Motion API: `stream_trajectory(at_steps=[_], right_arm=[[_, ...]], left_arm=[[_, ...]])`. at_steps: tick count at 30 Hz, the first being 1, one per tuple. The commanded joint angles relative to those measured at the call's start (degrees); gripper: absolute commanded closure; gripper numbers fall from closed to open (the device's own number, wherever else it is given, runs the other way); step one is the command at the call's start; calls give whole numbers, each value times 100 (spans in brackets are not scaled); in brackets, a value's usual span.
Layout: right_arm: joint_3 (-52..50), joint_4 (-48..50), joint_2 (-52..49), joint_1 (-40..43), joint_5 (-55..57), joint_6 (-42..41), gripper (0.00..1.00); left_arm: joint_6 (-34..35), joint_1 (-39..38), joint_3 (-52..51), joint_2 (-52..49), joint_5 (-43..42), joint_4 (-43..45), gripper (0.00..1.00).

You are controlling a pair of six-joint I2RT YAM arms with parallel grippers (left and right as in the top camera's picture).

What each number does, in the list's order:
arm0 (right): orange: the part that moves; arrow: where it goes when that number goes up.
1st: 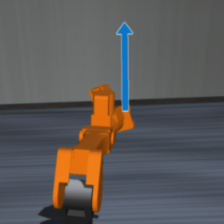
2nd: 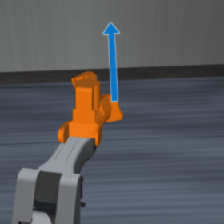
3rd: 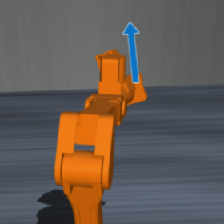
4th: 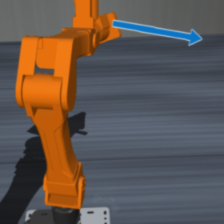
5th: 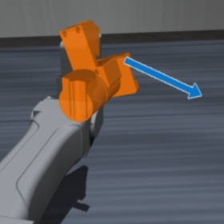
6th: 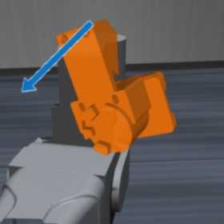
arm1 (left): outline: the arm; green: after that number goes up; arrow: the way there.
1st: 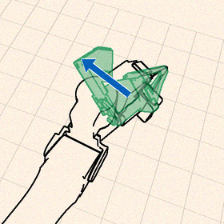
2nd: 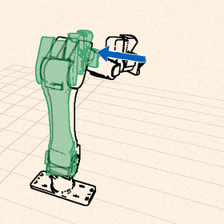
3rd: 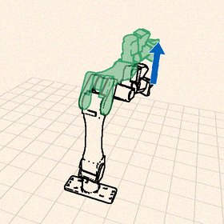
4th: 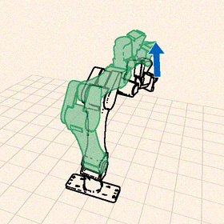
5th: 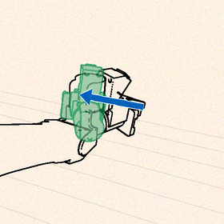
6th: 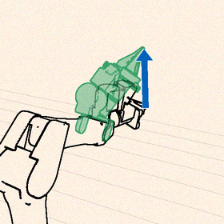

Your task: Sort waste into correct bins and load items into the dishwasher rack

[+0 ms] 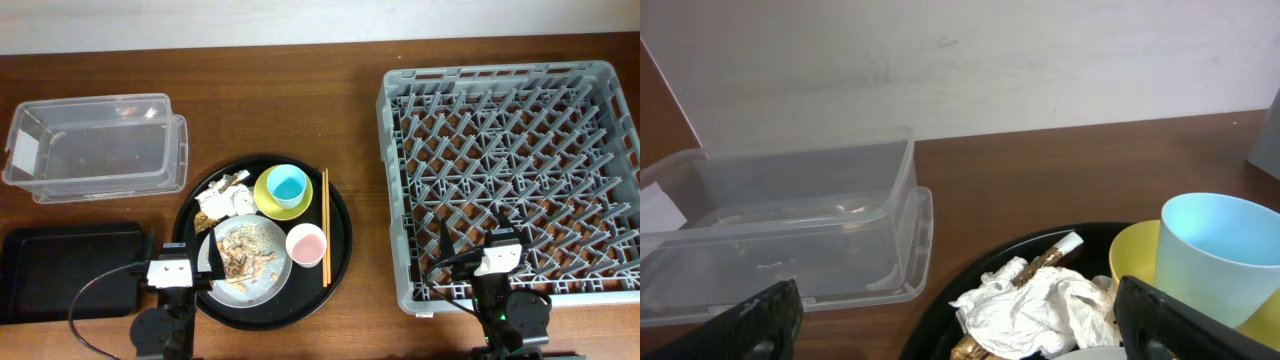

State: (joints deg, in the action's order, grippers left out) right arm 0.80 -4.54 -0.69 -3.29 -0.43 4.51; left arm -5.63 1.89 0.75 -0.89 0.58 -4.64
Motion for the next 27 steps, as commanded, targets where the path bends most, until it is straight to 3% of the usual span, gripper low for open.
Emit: stream_trajectory(at_steps=[1, 20, 21, 23, 24, 26, 27], right_arm=[[-48, -9, 48, 42, 50, -9, 2], [-48, -9, 48, 42, 50, -9, 2], [-48, -9, 48, 42, 50, -9, 2], [-48, -9, 48, 42, 50, -9, 2], [-48, -9, 48, 42, 50, -9, 2], [-48, -9, 48, 42, 50, -9, 2], [-48, -9, 48, 42, 50, -9, 1]], left_arm=[[-116, -114, -22, 52, -81, -17, 1], [-111, -114, -22, 55, -114, 179, 1], [-101, -125, -22, 55, -424, 302, 1], [297, -142, -22, 52, -2044, 326, 1], [555, -142, -22, 55, -2968, 341, 1], [866, -140, -22, 55, -5899, 529, 1], [863, -140, -22, 55, -6529, 605, 1]])
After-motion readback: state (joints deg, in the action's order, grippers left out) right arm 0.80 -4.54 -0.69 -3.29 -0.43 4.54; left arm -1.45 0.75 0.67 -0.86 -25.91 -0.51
